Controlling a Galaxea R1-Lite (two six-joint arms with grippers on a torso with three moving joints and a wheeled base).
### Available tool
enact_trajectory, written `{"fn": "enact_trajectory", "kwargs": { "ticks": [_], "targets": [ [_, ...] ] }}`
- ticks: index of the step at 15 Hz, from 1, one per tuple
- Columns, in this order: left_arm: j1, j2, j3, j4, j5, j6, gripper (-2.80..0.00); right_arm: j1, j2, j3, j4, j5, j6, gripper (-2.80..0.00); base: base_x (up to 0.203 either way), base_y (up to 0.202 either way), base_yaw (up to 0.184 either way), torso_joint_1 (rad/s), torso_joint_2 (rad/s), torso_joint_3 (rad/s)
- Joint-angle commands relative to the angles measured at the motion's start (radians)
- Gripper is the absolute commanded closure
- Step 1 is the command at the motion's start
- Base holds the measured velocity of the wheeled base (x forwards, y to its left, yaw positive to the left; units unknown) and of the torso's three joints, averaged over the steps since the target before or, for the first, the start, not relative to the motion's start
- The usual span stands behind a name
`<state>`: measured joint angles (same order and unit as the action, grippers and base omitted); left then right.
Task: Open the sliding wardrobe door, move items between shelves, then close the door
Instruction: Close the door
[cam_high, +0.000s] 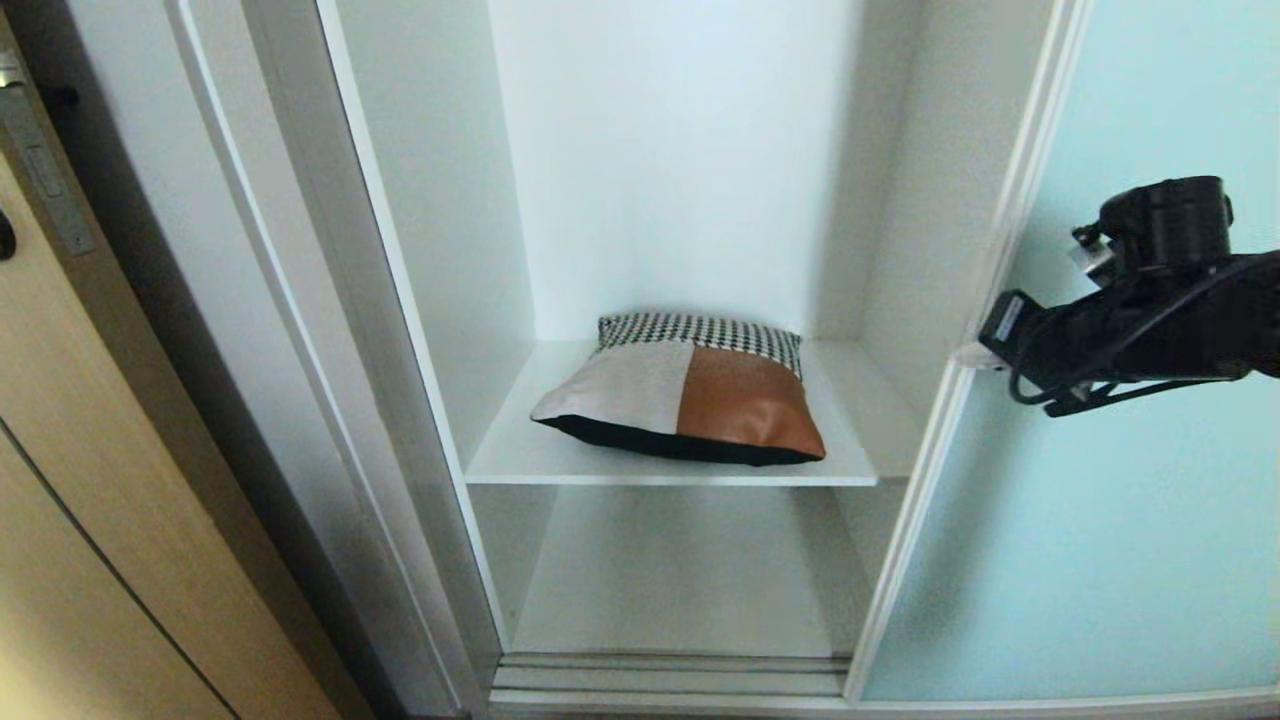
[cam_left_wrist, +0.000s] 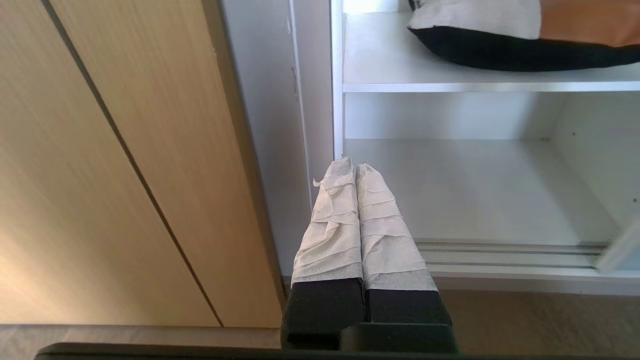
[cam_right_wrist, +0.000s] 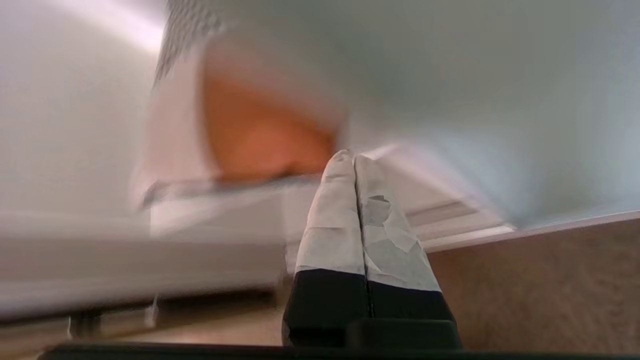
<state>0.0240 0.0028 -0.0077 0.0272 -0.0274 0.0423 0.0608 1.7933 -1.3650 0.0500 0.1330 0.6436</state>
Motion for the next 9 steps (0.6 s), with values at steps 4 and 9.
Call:
{"fn": "enact_trajectory", "kwargs": {
  "ticks": [4, 9],
  "targets": [
    [0.001, 0.002, 0.0, 0.0, 0.0, 0.001, 0.0, 0.242, -0.082, 0.021, 0.007, -0.069, -0.005, 0.0, 0.0, 0.0, 0.0, 0.0, 0.0, 0.0],
    [0.001, 0.002, 0.0, 0.0, 0.0, 0.001, 0.0, 0.325, -0.323, 0.14, 0.012, -0.111, -0.008, 0.0, 0.0, 0.0, 0.0, 0.0, 0.0, 0.0]
  ]
}}
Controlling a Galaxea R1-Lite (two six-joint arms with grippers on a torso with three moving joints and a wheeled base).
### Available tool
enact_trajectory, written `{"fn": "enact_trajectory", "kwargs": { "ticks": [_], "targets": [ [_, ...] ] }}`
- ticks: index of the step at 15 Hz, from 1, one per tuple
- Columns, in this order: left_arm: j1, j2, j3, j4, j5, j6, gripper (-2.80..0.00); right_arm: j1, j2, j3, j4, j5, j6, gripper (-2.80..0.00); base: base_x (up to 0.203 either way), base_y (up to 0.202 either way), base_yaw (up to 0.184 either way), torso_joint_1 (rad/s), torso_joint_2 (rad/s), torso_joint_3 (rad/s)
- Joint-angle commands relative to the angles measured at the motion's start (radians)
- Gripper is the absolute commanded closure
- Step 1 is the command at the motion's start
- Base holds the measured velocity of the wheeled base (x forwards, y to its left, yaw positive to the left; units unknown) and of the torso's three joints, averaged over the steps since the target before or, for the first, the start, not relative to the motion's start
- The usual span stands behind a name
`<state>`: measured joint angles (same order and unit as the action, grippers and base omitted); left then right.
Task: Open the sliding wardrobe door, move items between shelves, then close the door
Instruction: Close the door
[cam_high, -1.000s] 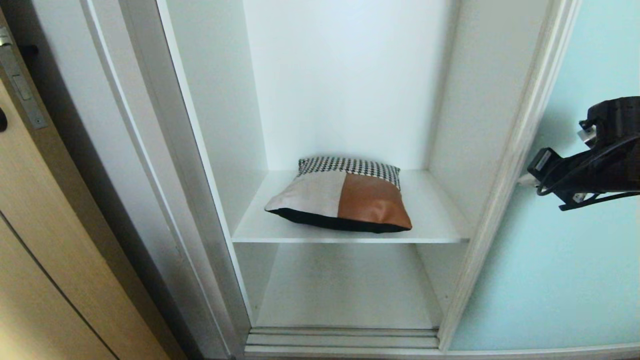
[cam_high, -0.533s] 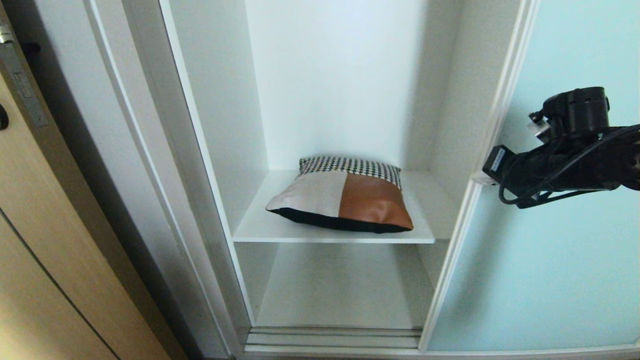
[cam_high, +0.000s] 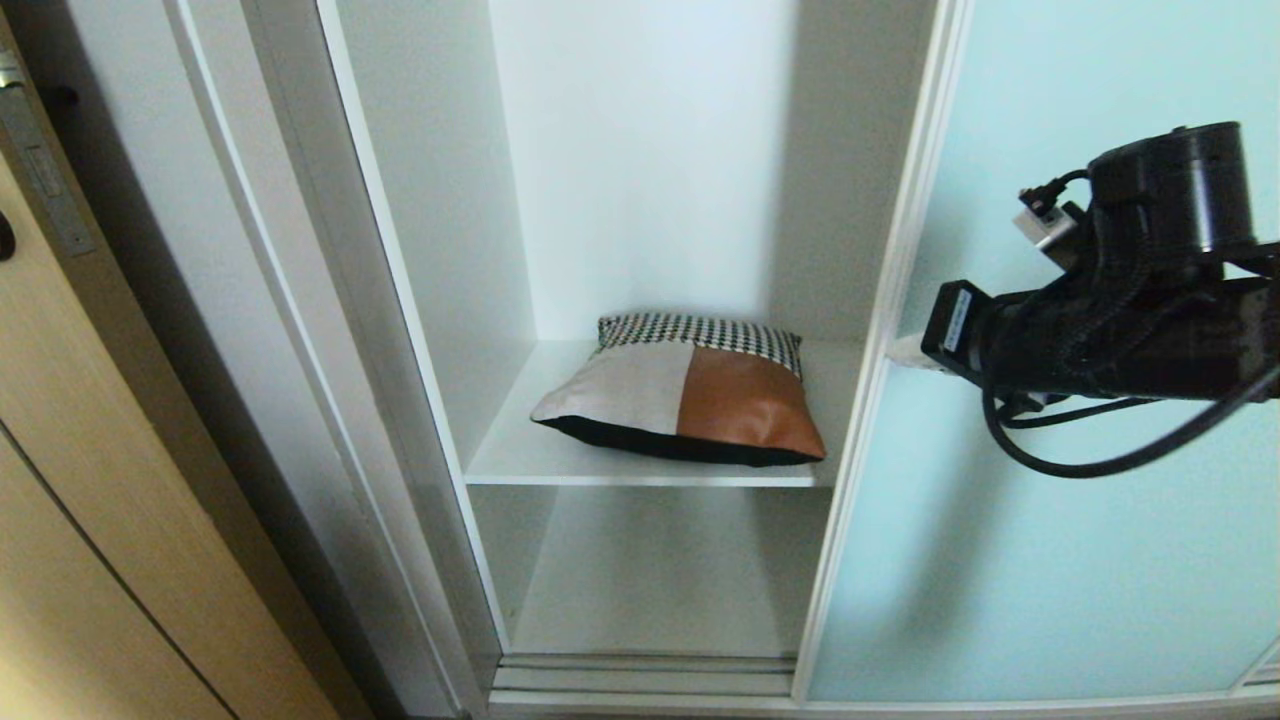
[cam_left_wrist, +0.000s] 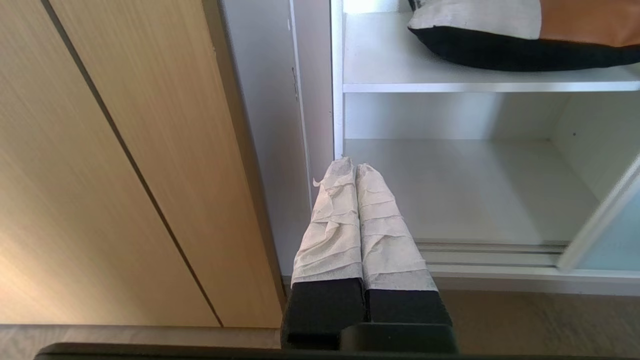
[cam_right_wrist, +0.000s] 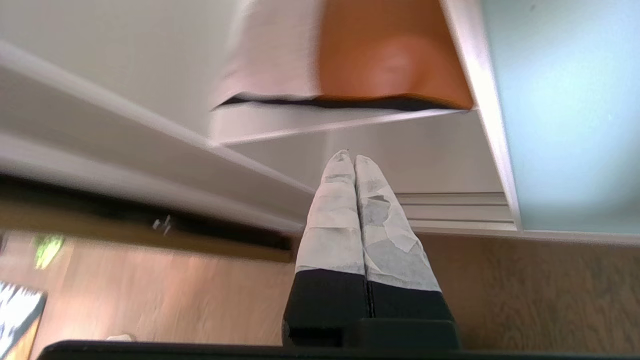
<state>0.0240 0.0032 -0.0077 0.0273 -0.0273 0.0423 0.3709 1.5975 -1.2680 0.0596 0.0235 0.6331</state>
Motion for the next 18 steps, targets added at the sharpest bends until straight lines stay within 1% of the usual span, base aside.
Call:
{"fn": "enact_trajectory", "kwargs": {
  "ticks": [1, 4, 5, 7, 10, 11, 13, 14, 18],
  "targets": [
    [0.001, 0.001, 0.0, 0.0, 0.0, 0.001, 0.0, 0.019, -0.184, 0.078, 0.004, -0.002, 0.003, 0.0, 0.0, 0.0, 0.0, 0.0, 0.0, 0.0],
    [0.001, 0.001, 0.0, 0.0, 0.0, 0.001, 0.0, 0.013, -0.337, 0.207, 0.023, -0.005, 0.006, 0.0, 0.0, 0.0, 0.0, 0.0, 0.0, 0.0],
    [0.001, 0.001, 0.0, 0.0, 0.0, 0.001, 0.0, -0.015, -0.358, 0.223, 0.031, -0.015, 0.011, 0.0, 0.0, 0.0, 0.0, 0.0, 0.0, 0.0],
    [0.001, 0.001, 0.0, 0.0, 0.0, 0.001, 0.0, -0.123, -0.407, 0.264, 0.039, -0.054, 0.041, 0.0, 0.0, 0.0, 0.0, 0.0, 0.0, 0.0],
    [0.001, 0.001, 0.0, 0.0, 0.0, 0.001, 0.0, -0.293, -0.494, 0.324, 0.041, -0.063, 0.096, 0.0, 0.0, 0.0, 0.0, 0.0, 0.0, 0.0],
    [0.001, 0.001, 0.0, 0.0, 0.0, 0.001, 0.0, -0.312, -0.521, 0.337, 0.039, -0.064, 0.1, 0.0, 0.0, 0.0, 0.0, 0.0, 0.0, 0.0],
    [0.001, 0.001, 0.0, 0.0, 0.0, 0.001, 0.0, -0.324, -0.533, 0.347, 0.041, -0.064, 0.082, 0.0, 0.0, 0.0, 0.0, 0.0, 0.0, 0.0],
    [0.001, 0.001, 0.0, 0.0, 0.0, 0.001, 0.0, -0.326, -0.525, 0.348, 0.044, -0.063, 0.07, 0.0, 0.0, 0.0, 0.0, 0.0, 0.0, 0.0],
    [0.001, 0.001, 0.0, 0.0, 0.0, 0.001, 0.0, -0.324, -0.537, 0.398, 0.039, -0.064, 0.063, 0.0, 0.0, 0.0, 0.0, 0.0, 0.0, 0.0]
  ]
}}
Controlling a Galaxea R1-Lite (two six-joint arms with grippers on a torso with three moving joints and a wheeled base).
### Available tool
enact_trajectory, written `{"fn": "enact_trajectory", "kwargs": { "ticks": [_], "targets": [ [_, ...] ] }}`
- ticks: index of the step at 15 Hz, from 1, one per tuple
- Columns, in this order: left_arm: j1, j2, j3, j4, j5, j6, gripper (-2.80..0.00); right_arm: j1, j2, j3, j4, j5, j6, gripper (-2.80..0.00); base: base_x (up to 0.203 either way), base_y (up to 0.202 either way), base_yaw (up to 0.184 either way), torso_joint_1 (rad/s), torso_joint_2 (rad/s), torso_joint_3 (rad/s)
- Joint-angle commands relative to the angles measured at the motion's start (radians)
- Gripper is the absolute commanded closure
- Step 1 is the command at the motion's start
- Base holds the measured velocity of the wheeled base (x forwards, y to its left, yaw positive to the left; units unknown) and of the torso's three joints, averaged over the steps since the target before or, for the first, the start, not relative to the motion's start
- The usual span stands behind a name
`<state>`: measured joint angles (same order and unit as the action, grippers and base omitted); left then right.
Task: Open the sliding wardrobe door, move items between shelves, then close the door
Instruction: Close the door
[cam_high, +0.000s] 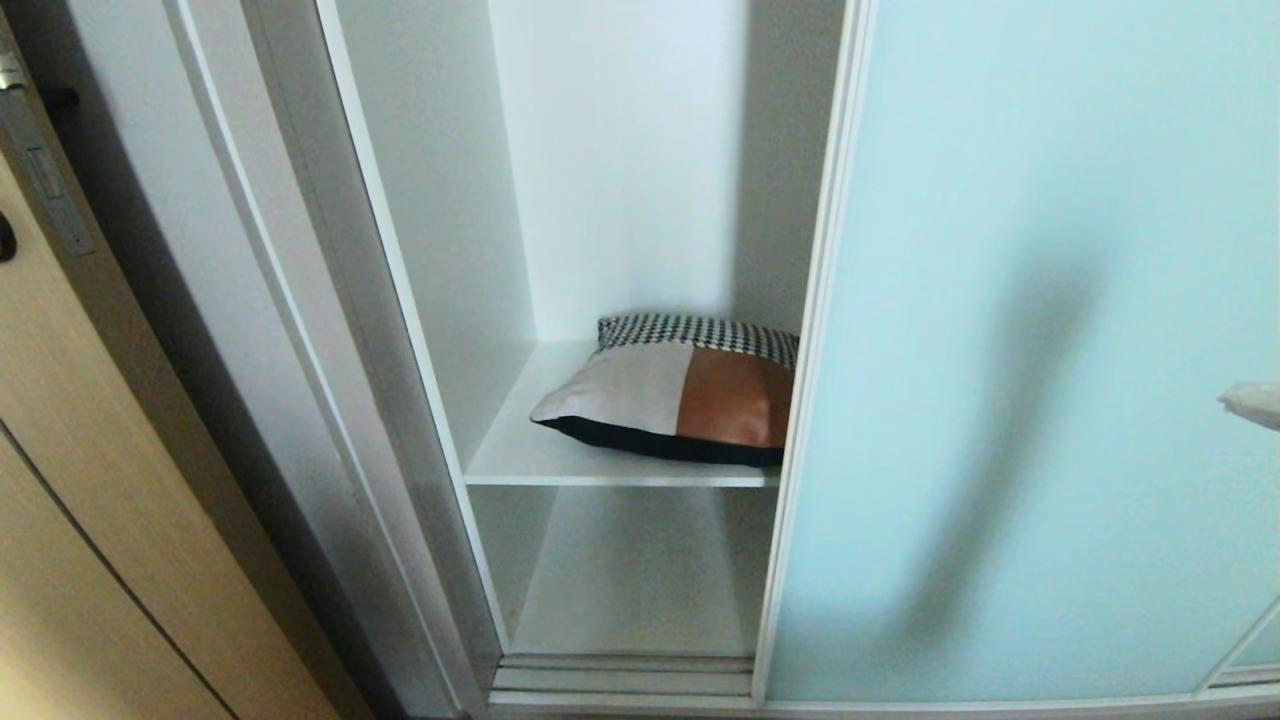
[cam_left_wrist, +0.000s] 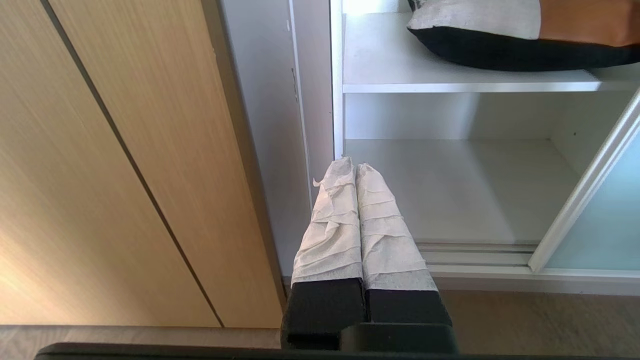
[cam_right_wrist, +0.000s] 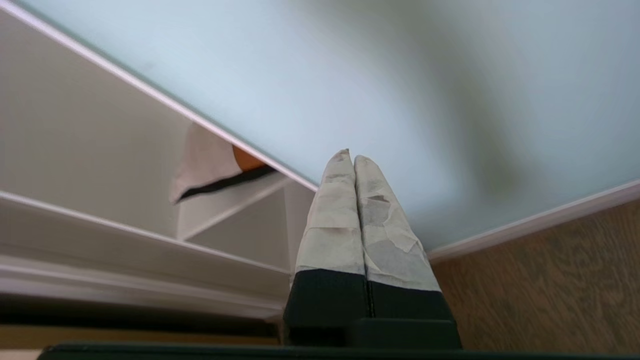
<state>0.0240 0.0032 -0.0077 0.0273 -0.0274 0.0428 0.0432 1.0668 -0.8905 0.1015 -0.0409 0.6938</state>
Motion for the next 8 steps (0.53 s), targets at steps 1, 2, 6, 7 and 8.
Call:
{"fn": "enact_trajectory", "kwargs": {
  "ticks": [1, 2, 6, 7, 8],
  "targets": [
    [0.001, 0.001, 0.0, 0.0, 0.0, 0.0, 0.0, 0.032, -0.005, 0.026, -0.003, 0.006, -0.008, 0.0, 0.0, 0.0, 0.0, 0.0, 0.0, 0.0],
    [0.001, 0.001, 0.0, 0.0, 0.0, 0.0, 0.0, 0.079, -0.007, 0.033, -0.003, 0.024, -0.033, 0.0, 0.0, 0.0, 0.0, 0.0, 0.0, 0.0],
    [0.001, 0.001, 0.0, 0.0, 0.0, 0.0, 0.0, 0.208, 0.117, 0.021, -0.045, 0.061, -0.159, 0.0, 0.0, 0.0, 0.0, 0.0, 0.0, 0.0],
    [0.001, 0.001, 0.0, 0.0, 0.0, 0.0, 0.0, 0.239, 0.166, -0.004, -0.054, 0.062, -0.164, 0.0, 0.0, 0.0, 0.0, 0.0, 0.0, 0.0],
    [0.001, 0.001, 0.0, 0.0, 0.0, 0.0, 0.0, 0.274, 0.208, -0.027, -0.059, 0.062, -0.166, 0.0, 0.0, 0.0, 0.0, 0.0, 0.0, 0.0]
  ]
}}
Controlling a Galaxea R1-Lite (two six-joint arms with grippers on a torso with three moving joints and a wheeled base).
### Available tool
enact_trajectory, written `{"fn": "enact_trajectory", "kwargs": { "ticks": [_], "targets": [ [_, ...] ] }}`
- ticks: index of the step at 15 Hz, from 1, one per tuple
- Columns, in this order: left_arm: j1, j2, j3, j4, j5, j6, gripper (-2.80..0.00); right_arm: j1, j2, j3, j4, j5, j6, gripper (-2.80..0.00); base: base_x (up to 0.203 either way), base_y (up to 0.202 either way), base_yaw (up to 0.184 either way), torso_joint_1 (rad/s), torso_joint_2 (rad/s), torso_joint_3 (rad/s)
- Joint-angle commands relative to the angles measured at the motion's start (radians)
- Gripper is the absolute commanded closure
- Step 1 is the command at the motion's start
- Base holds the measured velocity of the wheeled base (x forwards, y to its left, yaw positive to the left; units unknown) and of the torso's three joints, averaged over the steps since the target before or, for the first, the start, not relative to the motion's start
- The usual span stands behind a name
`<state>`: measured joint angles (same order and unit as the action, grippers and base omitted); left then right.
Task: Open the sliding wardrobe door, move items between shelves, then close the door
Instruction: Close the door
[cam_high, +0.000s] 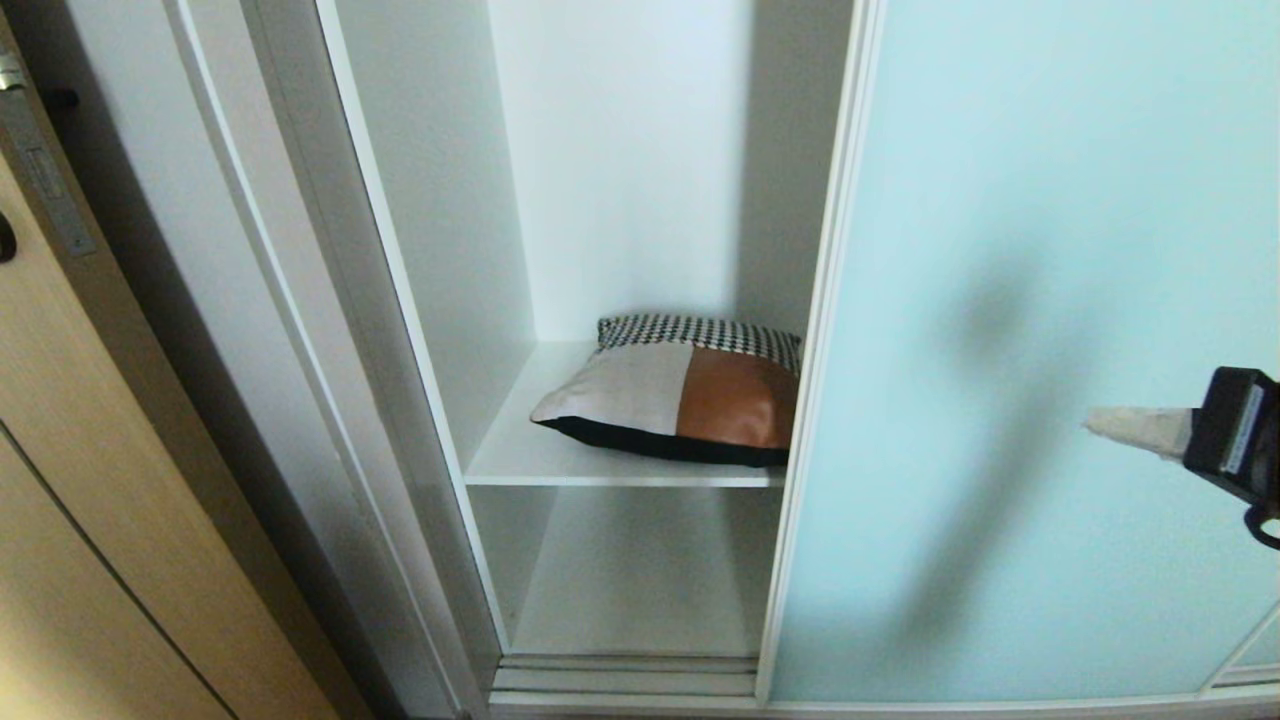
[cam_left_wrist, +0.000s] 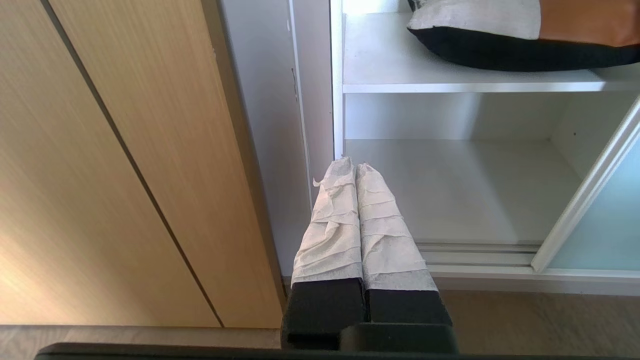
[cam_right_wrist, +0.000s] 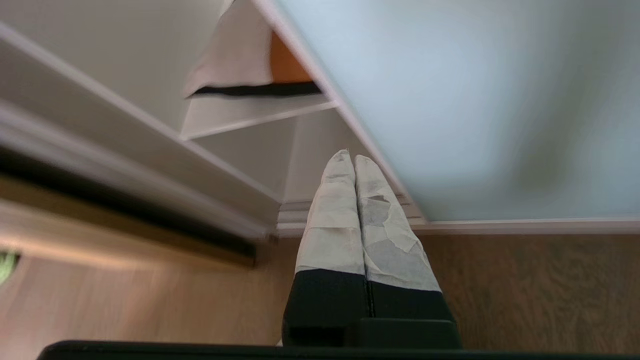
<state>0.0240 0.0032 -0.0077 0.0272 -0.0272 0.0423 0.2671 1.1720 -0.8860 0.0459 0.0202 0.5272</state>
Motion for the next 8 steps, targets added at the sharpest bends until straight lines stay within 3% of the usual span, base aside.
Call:
{"fn": "enact_trajectory", "kwargs": {
  "ticks": [1, 3, 8],
  "targets": [
    [0.001, 0.001, 0.0, 0.0, 0.0, 0.001, 0.0, 0.083, 0.143, -0.066, -0.005, 0.002, -0.002, 0.0, 0.0, 0.0, 0.0, 0.0, 0.0, 0.0],
    [0.001, 0.001, 0.0, 0.0, 0.0, 0.001, 0.0, 0.169, 0.219, -0.142, -0.007, 0.004, -0.007, 0.0, 0.0, 0.0, 0.0, 0.0, 0.0, 0.0],
    [0.001, 0.001, 0.0, 0.0, 0.0, 0.001, 0.0, 0.204, 0.409, -0.356, 0.007, 0.0, -0.01, 0.0, 0.0, 0.0, 0.0, 0.0, 0.0, 0.0]
  ]
}}
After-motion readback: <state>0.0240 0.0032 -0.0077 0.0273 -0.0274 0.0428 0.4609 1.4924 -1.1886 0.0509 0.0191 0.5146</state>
